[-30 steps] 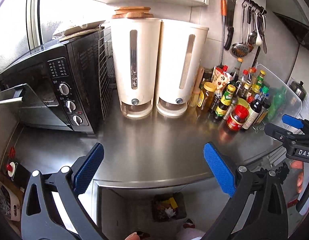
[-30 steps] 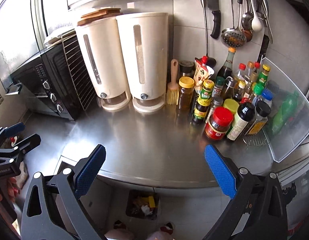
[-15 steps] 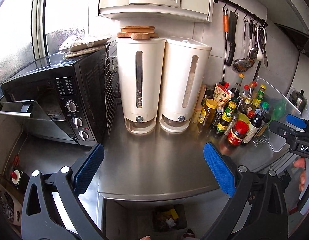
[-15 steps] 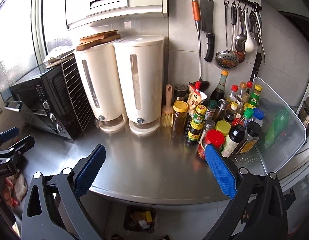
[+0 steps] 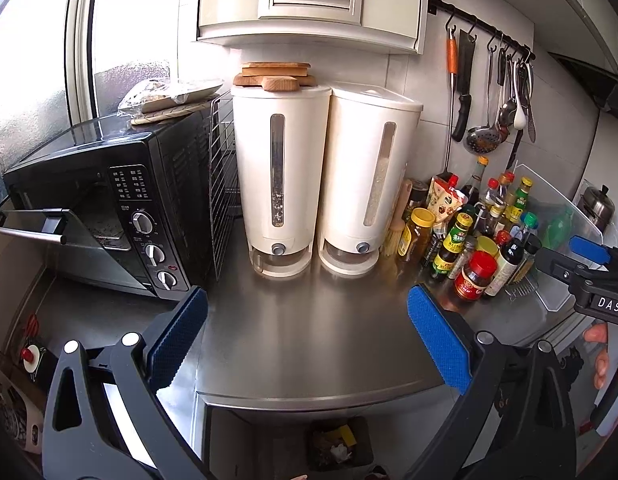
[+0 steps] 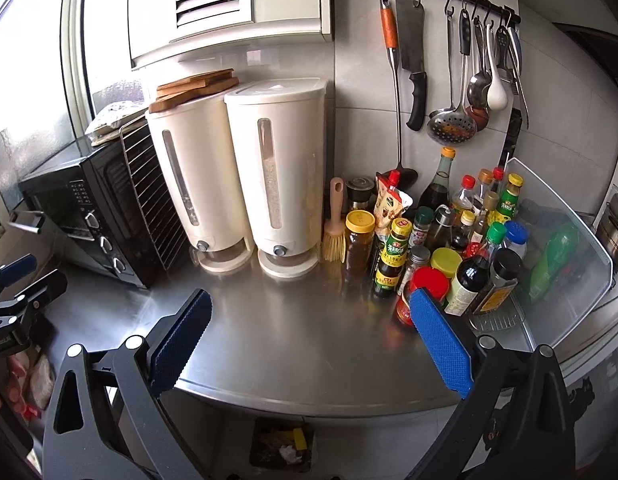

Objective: Collect trash

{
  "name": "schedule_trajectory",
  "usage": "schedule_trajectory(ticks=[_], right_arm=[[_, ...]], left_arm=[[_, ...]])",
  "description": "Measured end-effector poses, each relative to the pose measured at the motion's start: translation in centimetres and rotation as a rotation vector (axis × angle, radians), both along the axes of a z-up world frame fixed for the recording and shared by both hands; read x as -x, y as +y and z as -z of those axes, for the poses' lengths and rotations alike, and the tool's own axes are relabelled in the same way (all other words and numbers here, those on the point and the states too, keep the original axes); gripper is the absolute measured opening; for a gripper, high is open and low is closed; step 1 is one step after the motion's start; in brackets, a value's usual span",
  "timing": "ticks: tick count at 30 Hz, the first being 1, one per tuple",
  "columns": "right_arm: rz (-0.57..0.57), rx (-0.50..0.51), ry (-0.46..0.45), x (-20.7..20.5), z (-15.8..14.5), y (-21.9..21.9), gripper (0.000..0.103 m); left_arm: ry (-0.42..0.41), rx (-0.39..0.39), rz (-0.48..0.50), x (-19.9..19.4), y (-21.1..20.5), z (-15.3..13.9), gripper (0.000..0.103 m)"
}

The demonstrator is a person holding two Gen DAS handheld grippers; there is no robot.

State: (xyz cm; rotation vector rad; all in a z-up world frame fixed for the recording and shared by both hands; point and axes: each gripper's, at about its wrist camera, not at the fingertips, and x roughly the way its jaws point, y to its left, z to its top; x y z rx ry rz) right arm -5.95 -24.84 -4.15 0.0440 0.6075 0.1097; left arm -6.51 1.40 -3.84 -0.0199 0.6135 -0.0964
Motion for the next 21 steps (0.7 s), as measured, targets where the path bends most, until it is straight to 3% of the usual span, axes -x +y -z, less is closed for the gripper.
schedule_trajectory(ticks=[21], right_arm=[[-0.009,-0.013,0.013,-0.8,0.31,-0.16,0.1]], left_arm=[[-0.006,-0.023,-0.021,-0.67,0.04,-0.08,0.095]])
